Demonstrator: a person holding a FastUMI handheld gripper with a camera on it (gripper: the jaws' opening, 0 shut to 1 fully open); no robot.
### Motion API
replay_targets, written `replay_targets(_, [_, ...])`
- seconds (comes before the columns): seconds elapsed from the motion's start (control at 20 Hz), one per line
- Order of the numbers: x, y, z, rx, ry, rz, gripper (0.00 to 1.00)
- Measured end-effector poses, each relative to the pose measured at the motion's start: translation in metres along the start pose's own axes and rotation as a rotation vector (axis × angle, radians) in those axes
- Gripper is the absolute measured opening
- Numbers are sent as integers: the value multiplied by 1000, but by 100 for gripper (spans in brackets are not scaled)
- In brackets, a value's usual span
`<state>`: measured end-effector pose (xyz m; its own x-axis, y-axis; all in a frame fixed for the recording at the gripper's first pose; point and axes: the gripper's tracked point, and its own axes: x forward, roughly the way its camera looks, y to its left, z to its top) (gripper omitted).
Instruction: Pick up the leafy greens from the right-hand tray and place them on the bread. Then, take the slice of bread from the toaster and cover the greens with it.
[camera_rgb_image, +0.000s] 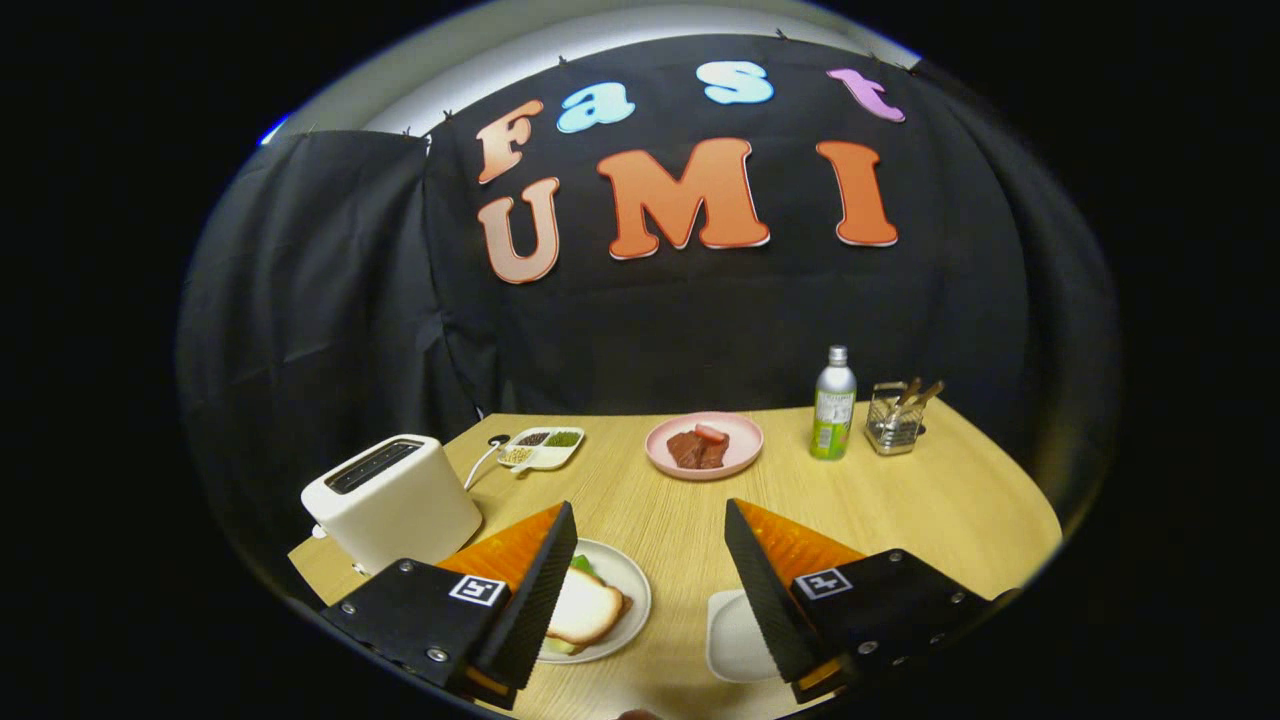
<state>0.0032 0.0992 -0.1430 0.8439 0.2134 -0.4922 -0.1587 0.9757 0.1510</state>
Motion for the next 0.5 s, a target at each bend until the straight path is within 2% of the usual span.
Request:
replay_targets(0.1, [-10, -8, 16, -40, -62, -7, 92])
replay_targets(0.3, [-33, -32, 56, -161, -257, -115, 92])
replay_targets(0.5, [-61, -29, 78, -246, -384, -167, 92])
